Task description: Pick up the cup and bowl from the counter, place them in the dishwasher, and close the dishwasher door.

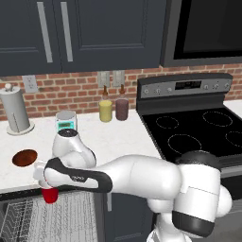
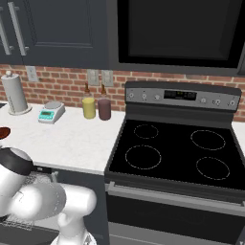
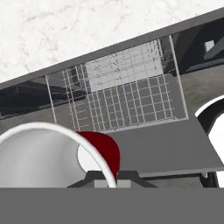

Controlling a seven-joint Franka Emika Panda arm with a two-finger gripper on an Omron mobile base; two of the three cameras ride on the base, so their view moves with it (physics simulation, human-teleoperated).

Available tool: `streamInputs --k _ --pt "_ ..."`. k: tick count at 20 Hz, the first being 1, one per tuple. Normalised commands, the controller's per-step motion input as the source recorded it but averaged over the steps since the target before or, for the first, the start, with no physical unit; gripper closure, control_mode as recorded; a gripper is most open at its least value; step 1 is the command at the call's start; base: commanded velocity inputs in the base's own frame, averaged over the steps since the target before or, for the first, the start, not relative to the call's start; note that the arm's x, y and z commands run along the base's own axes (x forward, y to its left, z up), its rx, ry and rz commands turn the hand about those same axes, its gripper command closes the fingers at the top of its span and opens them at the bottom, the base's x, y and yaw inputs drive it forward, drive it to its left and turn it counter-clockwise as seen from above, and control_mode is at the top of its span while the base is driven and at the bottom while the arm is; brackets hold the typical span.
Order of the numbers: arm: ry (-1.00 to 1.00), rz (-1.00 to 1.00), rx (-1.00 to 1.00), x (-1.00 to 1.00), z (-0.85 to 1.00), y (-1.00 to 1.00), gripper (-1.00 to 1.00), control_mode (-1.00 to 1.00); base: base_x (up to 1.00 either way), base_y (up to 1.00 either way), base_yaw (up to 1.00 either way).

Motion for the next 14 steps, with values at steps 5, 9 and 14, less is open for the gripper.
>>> streamInputs --k 5,9,14 --pt "0.12 -0.04 -0.05 0.15 -0.32 0.02 1.0 -1.0 0.0 0.0 0.0" --pt "0.0 0.0 0.0 0.0 -0.54 0.07 1.0 -1.0 0.0 0.0 0.0" --pt "-0.02 0.01 -0.02 0.0 -0.39 0.12 1.0 -1.0 0.0 0.0 0.0"
